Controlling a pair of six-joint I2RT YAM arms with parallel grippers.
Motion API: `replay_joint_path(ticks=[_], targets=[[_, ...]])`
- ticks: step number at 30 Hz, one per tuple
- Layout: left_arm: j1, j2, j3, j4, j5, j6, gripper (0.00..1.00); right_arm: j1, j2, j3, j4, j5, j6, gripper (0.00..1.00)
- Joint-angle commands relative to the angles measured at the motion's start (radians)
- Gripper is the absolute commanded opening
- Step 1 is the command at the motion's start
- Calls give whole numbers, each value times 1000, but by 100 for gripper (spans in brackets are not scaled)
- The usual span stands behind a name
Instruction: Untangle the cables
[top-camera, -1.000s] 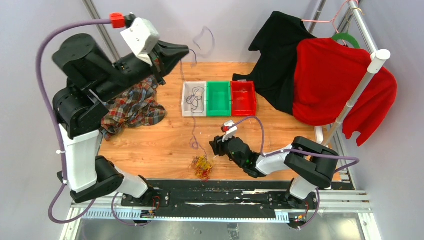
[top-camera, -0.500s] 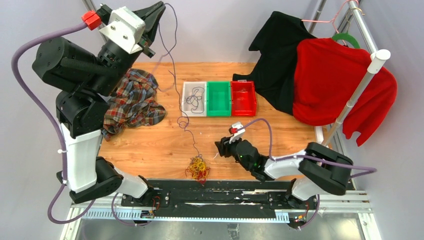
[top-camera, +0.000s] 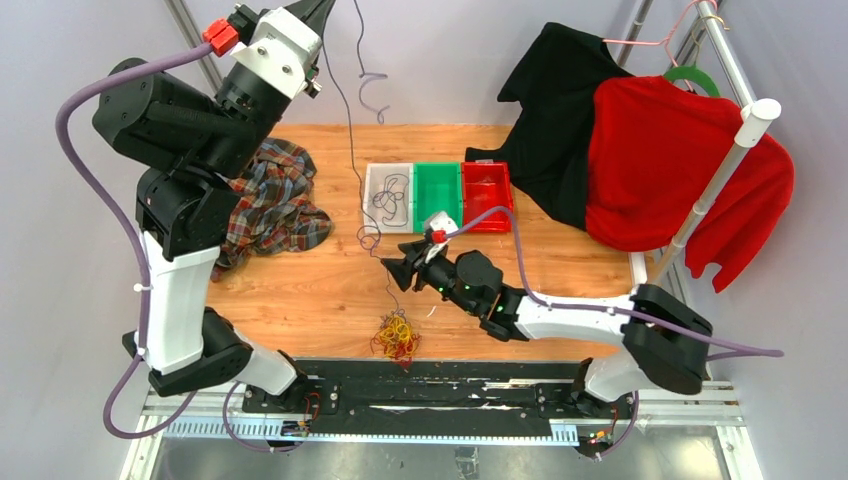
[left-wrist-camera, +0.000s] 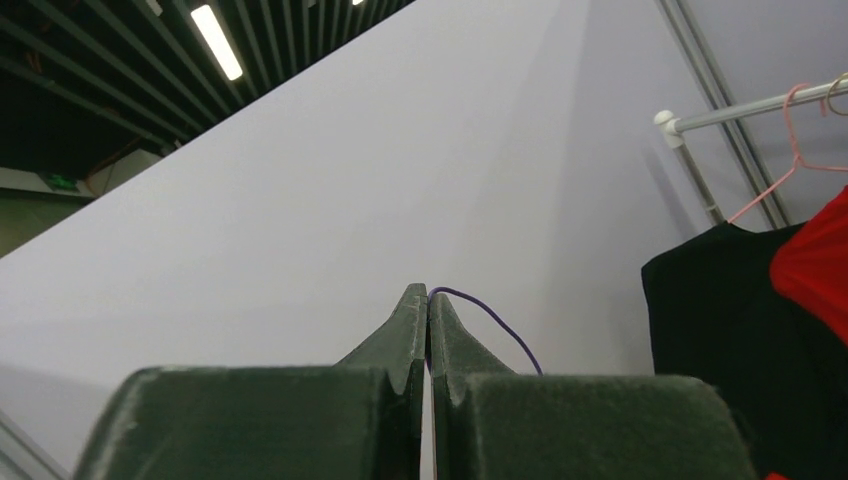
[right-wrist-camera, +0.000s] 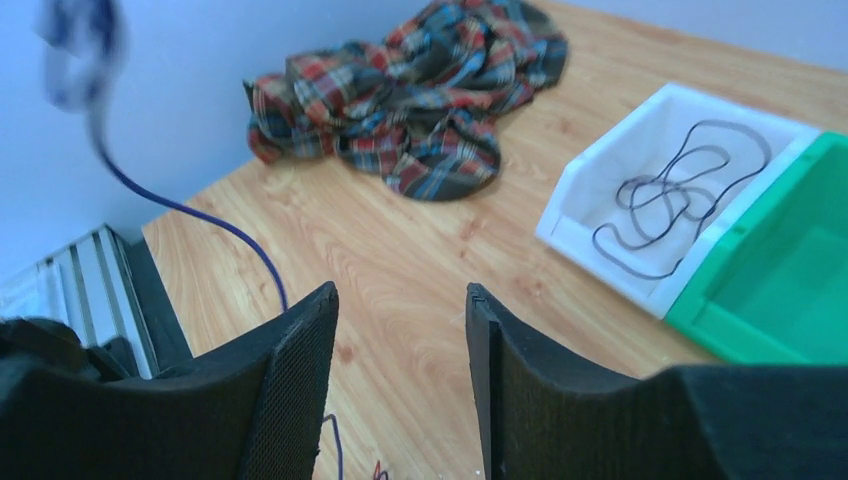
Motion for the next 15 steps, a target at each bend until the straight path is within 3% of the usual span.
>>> replay_joint_path(ticks=[1,5,11,15], targets=[[-8,-11,36,64,-12,52,0,16,102,32,21,-99,-2,50],[-8,-17,33,72,-15,86,0,20,138,43,19,-126,18,48],[-8,-32,13,104,-23,142,0,20,-28,-41,-79,0,-27,52],[-9,-40,-4,103,-16,142,0,21,-129,-55,-133,-25,-60,67]])
